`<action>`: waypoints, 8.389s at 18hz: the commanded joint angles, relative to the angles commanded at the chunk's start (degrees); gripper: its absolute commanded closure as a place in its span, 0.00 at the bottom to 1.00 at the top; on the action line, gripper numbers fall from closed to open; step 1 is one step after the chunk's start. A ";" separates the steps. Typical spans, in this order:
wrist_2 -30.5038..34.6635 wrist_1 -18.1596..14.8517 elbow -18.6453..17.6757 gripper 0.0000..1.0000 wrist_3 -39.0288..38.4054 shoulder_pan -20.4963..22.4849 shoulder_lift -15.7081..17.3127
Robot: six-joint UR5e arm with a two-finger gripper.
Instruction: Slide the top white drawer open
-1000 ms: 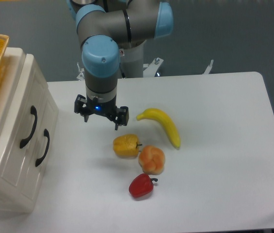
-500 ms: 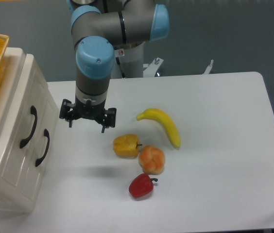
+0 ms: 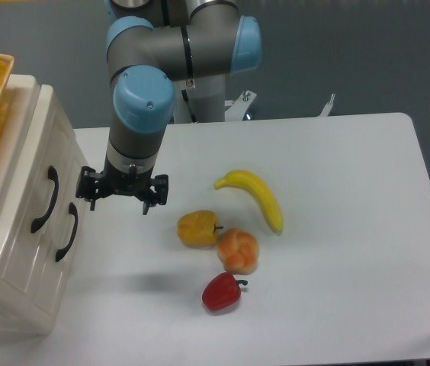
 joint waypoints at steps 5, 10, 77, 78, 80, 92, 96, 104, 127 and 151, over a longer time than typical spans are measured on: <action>-1.05 0.00 0.00 0.00 -0.70 -1.23 -0.27; -2.54 -0.09 0.53 0.00 -1.05 -1.23 -0.27; -4.92 -2.99 -0.09 0.00 -0.35 -4.66 -1.41; -4.83 -2.99 -0.09 0.00 -0.35 -4.66 -1.32; -4.75 -2.90 0.00 0.00 -0.35 -4.66 -1.32; -4.40 -2.72 0.53 0.00 0.35 -4.40 -1.76; -2.46 -2.81 0.44 0.00 0.79 -4.49 -1.76; -1.41 -2.81 0.53 0.00 3.25 -4.31 -1.67; 1.49 -3.08 1.49 0.00 6.77 -1.32 -1.32; 5.54 -3.43 2.72 0.00 9.83 1.57 -1.58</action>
